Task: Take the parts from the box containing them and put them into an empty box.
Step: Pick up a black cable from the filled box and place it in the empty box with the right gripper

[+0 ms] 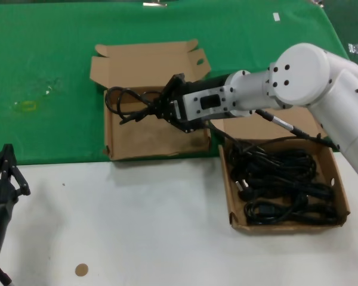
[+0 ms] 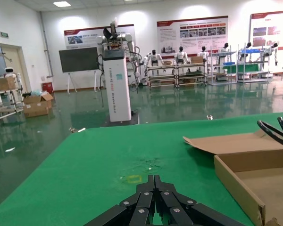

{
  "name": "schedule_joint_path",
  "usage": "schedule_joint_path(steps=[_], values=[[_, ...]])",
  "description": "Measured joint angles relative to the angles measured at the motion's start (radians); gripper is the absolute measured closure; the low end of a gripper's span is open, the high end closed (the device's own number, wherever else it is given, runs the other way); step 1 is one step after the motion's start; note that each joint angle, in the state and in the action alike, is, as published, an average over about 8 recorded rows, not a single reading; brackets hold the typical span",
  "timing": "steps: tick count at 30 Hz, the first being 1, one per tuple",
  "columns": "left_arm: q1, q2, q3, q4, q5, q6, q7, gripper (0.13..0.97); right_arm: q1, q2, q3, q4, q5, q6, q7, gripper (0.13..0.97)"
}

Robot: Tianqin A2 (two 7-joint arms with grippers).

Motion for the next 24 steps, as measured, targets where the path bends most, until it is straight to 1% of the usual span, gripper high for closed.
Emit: schedule_joint_path(steps=[13,24], values=[[0.0,0.0,0.0,0.0,0.0,0.0,0.0,0.945,0.027,-0.036,-0.003,-0.104,0.01,0.026,-0.043,0.913],[0.0,0.0,0.0,0.0,0.0,0.0,0.0,0.945,0.043,-0.061,-0.001,-0.167,0.017,0.049,-0.068,0.907]])
